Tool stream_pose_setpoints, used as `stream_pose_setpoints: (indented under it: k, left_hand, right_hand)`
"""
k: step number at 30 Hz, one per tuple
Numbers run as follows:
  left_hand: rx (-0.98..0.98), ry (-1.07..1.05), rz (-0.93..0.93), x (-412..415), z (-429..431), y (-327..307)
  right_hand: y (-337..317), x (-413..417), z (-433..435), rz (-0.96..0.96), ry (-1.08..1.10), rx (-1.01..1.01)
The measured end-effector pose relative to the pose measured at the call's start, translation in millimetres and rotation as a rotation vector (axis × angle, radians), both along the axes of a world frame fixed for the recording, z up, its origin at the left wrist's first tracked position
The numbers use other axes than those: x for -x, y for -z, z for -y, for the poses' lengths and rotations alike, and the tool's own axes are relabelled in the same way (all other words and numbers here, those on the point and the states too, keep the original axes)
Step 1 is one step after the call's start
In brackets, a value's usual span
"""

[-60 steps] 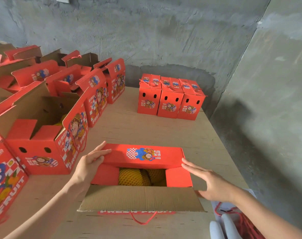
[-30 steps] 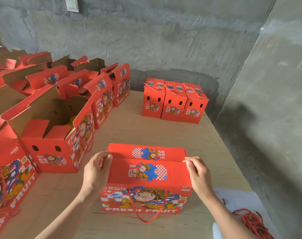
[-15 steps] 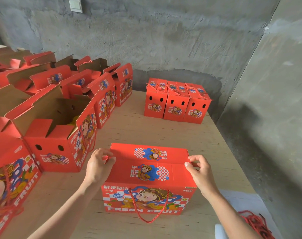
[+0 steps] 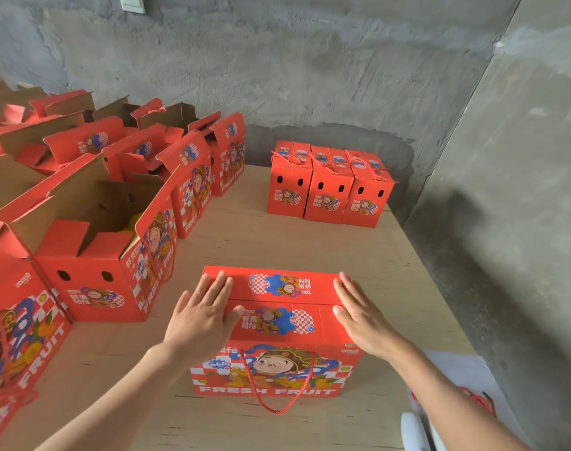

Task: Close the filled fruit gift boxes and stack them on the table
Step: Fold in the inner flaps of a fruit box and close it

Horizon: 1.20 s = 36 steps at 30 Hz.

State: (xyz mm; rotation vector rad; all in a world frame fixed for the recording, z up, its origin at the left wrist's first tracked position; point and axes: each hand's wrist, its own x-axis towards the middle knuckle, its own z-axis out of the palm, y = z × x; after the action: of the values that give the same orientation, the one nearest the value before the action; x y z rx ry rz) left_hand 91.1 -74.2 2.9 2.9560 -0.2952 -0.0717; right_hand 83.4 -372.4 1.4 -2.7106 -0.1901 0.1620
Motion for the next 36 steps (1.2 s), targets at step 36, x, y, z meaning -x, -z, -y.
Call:
stream_pose_setpoints:
  k: [36]
  left_hand:
    - [0.644,-0.302,-0.274,16.1,28.7,34.4]
  right_hand:
    - [-9.7,40.0,-32.6,-0.467,0.604,-0.885]
